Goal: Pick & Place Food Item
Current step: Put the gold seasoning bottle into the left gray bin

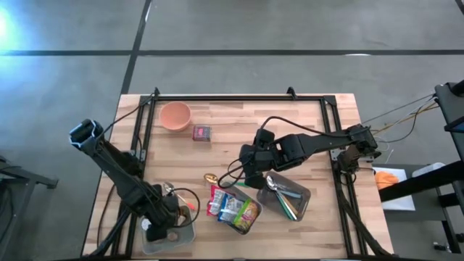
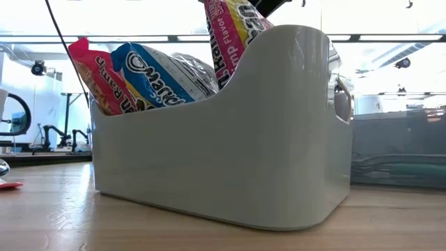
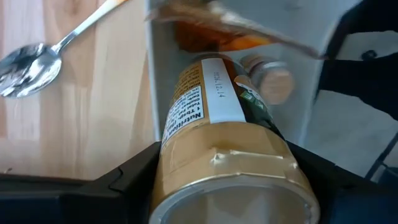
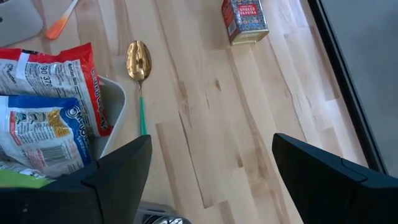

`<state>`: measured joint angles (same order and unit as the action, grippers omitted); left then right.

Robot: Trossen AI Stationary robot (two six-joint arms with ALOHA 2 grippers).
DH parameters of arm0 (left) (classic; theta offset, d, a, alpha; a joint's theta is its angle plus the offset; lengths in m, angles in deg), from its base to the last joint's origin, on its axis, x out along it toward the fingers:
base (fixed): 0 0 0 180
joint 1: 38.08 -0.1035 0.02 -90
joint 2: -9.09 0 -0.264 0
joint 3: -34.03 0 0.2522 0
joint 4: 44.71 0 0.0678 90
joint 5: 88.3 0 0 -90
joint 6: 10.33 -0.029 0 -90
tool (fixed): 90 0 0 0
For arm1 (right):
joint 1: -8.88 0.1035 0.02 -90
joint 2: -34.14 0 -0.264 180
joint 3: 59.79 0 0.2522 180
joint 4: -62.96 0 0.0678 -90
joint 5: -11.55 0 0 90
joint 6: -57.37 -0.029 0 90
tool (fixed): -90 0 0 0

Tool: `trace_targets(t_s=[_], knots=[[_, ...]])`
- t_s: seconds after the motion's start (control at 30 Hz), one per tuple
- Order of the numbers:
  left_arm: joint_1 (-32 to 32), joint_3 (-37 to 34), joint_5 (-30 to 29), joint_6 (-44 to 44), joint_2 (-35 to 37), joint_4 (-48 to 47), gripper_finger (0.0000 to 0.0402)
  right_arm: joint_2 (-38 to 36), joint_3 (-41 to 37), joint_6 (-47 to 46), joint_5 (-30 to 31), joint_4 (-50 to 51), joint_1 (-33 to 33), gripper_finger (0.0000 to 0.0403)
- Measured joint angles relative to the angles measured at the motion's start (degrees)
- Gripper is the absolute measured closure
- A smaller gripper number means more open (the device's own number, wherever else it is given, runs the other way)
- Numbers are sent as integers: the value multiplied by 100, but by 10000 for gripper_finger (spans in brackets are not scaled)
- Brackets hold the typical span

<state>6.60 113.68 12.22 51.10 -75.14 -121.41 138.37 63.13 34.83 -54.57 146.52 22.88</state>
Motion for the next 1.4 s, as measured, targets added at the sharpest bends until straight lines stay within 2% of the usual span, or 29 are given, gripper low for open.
trace_targets(t_s=[0.23,0.63,0.83,1.4], knots=[[0,-355,47,236,0,72,133,2,0,4,-4,-7,0,71],[0,-517,-46,129,-164,376,133,0,-7,28,-7,-4,0,71],[-4,-380,4,-261,-437,239,133,0,-7,27,-11,28,0,71],[-4,-381,-90,-296,-474,214,133,2,-22,136,-11,29,0,71]])
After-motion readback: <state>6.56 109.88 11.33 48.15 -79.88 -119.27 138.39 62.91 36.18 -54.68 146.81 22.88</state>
